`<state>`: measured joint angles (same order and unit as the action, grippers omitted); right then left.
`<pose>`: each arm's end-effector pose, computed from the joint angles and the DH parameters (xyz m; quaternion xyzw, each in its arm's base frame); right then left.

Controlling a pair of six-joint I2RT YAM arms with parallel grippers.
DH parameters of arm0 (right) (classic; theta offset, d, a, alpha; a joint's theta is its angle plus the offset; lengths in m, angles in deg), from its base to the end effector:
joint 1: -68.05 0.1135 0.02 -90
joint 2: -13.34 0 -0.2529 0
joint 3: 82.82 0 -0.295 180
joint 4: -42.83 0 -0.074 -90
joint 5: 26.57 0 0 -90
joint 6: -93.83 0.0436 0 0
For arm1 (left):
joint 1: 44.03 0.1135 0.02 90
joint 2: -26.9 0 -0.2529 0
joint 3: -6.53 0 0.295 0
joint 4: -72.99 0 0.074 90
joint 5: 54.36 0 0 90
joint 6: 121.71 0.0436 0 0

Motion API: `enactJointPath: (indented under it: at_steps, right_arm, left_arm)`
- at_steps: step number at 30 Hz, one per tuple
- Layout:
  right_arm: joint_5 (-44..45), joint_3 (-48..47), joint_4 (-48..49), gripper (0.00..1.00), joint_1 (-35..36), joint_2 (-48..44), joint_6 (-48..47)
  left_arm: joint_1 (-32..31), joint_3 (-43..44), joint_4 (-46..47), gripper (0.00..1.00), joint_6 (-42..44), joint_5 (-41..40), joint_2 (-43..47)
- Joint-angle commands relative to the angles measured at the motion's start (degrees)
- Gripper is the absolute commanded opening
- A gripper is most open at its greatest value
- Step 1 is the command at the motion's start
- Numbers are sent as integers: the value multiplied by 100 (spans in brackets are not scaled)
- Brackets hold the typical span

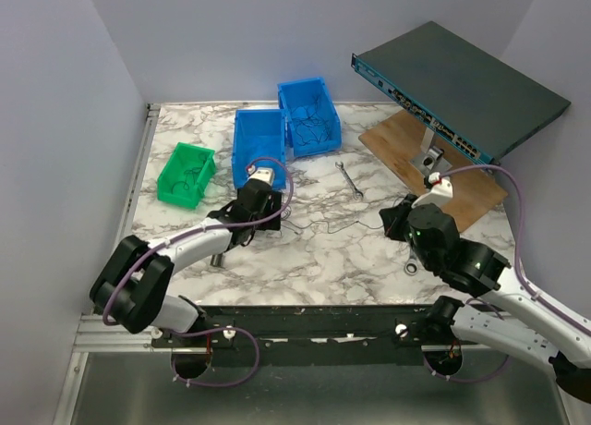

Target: Untangle the cables

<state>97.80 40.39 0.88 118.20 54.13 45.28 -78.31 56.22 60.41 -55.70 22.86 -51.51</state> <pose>0.1541 0.1462 0.3119 0.0948 0.8195 0.1886 0.5328 0.2661 -0.1697 0.1426 0.0355 0.9059 -0.1109 0.4073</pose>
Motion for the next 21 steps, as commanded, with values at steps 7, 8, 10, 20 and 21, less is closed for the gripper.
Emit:
enactJointPath:
  at_steps: [7, 8, 10, 20, 21]
  right_arm:
    - [1794, -525, -844, 1, 3, 304, 215]
    - [2198, -673, -1202, 1, 3, 344, 498]
    - [2968, -1071, -2075, 1, 6, 413, 1235]
    - [4483, -1896, -3603, 1, 9, -487, 2446]
    - [4522, -1933, -3582, 1, 6, -555, 2386]
  left_arm:
    - [110, 831, -911, 20, -89, 550, -989]
    - [187, 779, -902, 1, -160, 482, -916]
    - [383, 460, -755, 0, -414, 289, -541]
    - [1525, -1743, 269, 0, -1602, -681, 2767]
    - [1537, -1819, 269, 0, -1646, -800, 2931]
